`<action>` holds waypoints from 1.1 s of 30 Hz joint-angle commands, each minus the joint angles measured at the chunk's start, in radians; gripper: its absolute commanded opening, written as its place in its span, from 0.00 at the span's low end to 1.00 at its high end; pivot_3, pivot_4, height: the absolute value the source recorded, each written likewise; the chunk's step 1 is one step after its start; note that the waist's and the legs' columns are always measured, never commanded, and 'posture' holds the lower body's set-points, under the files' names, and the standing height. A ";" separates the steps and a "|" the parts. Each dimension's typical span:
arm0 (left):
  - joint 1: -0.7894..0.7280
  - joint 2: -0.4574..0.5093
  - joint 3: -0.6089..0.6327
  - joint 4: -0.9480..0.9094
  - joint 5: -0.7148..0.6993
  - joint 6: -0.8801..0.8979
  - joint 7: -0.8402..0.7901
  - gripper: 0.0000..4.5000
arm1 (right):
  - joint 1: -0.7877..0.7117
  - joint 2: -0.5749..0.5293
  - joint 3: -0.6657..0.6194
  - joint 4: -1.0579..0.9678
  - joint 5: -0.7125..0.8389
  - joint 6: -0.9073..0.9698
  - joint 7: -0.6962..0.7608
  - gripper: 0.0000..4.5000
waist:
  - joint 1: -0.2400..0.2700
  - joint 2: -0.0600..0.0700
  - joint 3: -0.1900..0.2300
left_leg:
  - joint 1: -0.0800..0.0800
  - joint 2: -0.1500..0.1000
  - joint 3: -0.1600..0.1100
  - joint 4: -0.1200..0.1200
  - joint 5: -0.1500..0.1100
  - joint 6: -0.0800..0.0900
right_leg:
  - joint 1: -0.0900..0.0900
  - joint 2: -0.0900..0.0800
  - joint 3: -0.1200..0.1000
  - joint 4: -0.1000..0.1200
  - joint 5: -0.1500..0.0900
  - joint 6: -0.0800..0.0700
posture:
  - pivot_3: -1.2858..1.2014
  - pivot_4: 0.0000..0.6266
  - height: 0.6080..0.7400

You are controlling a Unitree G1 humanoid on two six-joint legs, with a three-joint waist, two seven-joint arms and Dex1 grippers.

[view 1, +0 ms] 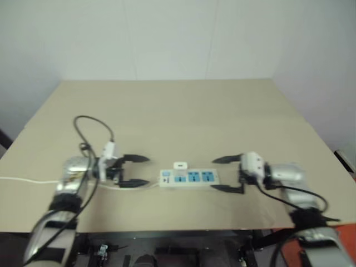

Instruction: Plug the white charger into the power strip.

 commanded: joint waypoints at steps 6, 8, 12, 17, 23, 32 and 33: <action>0.254 0.176 0.168 -0.220 -0.085 0.150 -0.003 0.99 | 0.292 -0.330 -0.206 -0.429 0.075 0.482 -0.105 1.00 | -0.003 0.000 0.001 | 0.003 0.001 0.003 -0.001 0.000 0.000 | 0.002 0.000 0.001 0.000 -0.007 0.005 | 0.52 0.24 1.00; 0.311 0.200 0.199 -0.268 -0.100 0.184 -0.003 0.99 | 0.307 -0.339 -0.270 -0.525 0.135 0.620 -0.175 1.00 | -0.003 0.000 0.002 | 0.003 0.002 0.003 -0.001 0.000 0.000 | 0.001 0.001 0.001 0.000 -0.008 0.005 | 0.52 0.24 1.00; 0.363 0.241 0.230 -0.318 -0.132 0.226 -0.004 0.99 | 0.285 -0.383 -0.335 -0.676 0.205 0.823 -0.254 1.00 | 0.003 0.000 0.002 | 0.003 0.002 0.004 -0.001 0.000 0.000 | 0.001 0.001 0.001 0.000 -0.008 0.005 | 0.52 0.24 1.00; 0.381 0.291 0.236 -0.313 -0.170 0.222 -0.004 0.99 | 0.351 -0.435 -0.344 -0.791 0.207 0.905 -0.275 1.00 | 0.018 -0.002 0.003 | 0.001 0.002 0.005 -0.001 -0.001 -0.001 | -0.001 0.000 0.001 -0.002 -0.010 0.005 | 0.52 0.24 1.00; 0.320 0.312 0.220 -0.258 -0.166 0.211 -0.004 0.99 | 0.417 -0.406 -0.378 -0.811 0.193 0.868 -0.298 1.00 | 0.031 -0.002 0.003 | -0.008 0.002 0.005 0.001 -0.001 -0.002 | -0.009 0.000 0.001 0.000 -0.010 0.005 | 0.52 0.24 1.00; 0.247 0.232 0.199 -0.267 -0.112 0.219 0.007 0.99 | 0.468 -0.398 -0.400 -0.792 0.153 0.821 -0.315 1.00 | 0.027 -0.002 0.003 | -0.008 0.002 0.005 0.001 -0.001 -0.002 | -0.009 0.001 0.001 0.001 -0.010 0.005 | 0.52 0.24 1.00; 0.243 0.228 0.199 -0.266 -0.104 0.216 0.006 0.99 | 0.473 -0.398 -0.399 -0.793 0.147 0.814 -0.317 1.00 | 0.026 -0.003 0.003 | -0.008 0.002 0.005 0.001 -0.001 -0.002 | -0.009 0.001 0.001 0.001 -0.009 0.004 | 0.52 0.24 1.00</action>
